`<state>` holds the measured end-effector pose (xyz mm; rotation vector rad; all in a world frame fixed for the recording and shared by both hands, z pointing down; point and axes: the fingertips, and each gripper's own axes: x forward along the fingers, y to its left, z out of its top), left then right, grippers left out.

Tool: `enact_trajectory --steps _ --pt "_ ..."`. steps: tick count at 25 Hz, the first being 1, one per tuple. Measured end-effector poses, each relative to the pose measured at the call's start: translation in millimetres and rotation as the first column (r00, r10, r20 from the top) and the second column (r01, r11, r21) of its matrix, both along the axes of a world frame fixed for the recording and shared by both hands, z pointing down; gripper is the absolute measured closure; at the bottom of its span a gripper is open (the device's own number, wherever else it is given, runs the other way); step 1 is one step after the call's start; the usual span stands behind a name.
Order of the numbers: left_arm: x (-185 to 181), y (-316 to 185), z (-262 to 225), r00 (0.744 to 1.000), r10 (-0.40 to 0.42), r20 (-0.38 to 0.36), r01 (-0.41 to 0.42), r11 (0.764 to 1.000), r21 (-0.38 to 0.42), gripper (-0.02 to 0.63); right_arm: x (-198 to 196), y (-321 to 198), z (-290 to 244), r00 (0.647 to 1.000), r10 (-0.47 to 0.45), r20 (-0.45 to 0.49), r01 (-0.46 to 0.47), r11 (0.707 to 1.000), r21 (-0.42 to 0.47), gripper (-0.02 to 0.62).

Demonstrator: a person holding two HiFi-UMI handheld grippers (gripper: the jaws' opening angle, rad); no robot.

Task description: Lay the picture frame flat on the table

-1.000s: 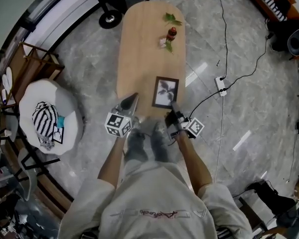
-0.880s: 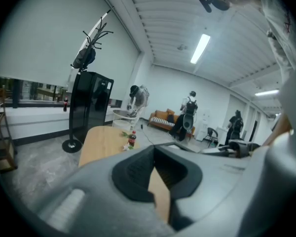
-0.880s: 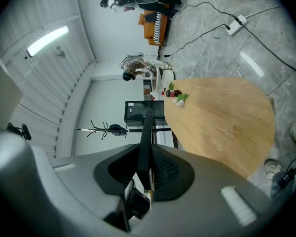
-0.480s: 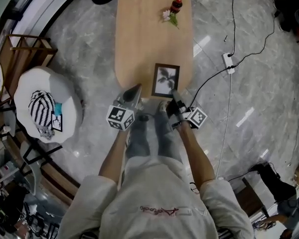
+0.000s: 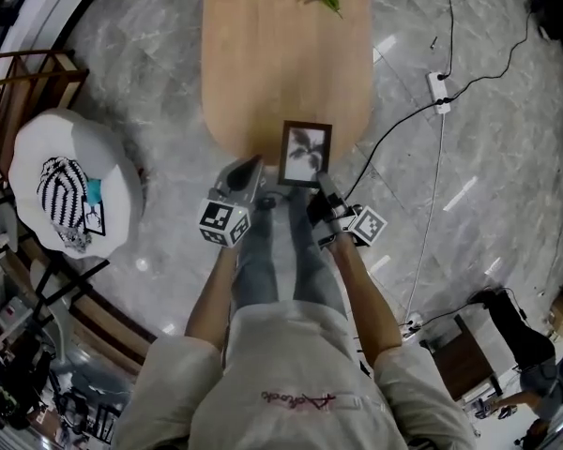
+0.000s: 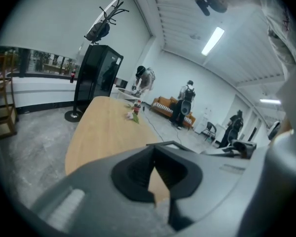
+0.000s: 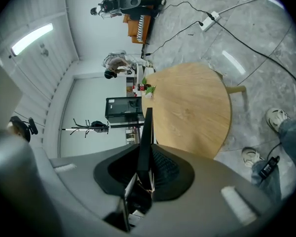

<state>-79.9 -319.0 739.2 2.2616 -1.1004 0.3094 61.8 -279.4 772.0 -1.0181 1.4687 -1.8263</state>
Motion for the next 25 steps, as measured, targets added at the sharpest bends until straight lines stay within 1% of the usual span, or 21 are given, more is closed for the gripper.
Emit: enact_trajectory --steps 4,9,16,21,25 --pt "-1 15 33 1.0 -0.019 -0.003 0.019 0.999 -0.032 0.607 -2 14 26 1.0 -0.011 0.004 0.011 1.0 -0.024 0.52" --pt "0 31 69 0.999 -0.034 -0.005 0.034 0.997 -0.071 0.607 -5 32 57 0.999 -0.052 0.004 0.052 0.998 -0.044 0.52" --pt "1 30 97 0.999 -0.033 -0.005 0.032 0.997 -0.065 0.607 -14 37 94 0.997 -0.079 0.005 0.079 0.995 -0.054 0.52" --pt "0 24 107 1.0 -0.028 -0.012 0.027 0.998 -0.058 0.606 -22 26 108 0.994 -0.112 -0.004 0.112 0.993 -0.037 0.52" --pt "-3 14 110 0.999 -0.034 -0.012 0.033 0.998 -0.05 0.606 -21 1 117 0.993 -0.113 -0.019 0.113 0.993 -0.021 0.52"
